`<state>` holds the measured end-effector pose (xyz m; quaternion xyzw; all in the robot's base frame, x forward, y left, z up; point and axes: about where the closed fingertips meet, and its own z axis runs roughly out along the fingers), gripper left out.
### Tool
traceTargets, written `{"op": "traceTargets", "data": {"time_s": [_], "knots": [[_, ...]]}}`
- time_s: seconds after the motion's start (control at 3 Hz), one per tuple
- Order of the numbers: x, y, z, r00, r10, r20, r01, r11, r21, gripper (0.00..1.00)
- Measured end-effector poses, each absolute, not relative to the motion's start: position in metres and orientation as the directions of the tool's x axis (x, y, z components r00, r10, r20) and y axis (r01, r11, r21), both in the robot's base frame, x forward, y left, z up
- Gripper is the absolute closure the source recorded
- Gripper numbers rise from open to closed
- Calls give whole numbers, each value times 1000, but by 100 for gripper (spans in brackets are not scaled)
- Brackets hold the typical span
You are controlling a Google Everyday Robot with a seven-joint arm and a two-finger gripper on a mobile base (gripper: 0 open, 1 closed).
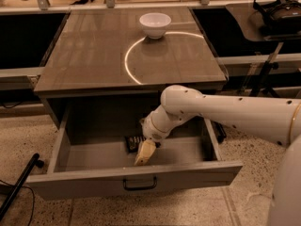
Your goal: Pick rxbar chocolate from top drawer and place on counter
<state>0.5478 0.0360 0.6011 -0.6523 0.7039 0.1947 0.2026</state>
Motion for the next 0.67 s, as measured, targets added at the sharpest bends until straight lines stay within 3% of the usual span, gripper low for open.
{"op": "traceTargets", "data": {"time_s": [0.33,0.67], "knots": [[548,35,598,-71,-831,-552,-997,63,34,15],[547,34,597,-71,-824,-562,-997,48,56,38]]}}
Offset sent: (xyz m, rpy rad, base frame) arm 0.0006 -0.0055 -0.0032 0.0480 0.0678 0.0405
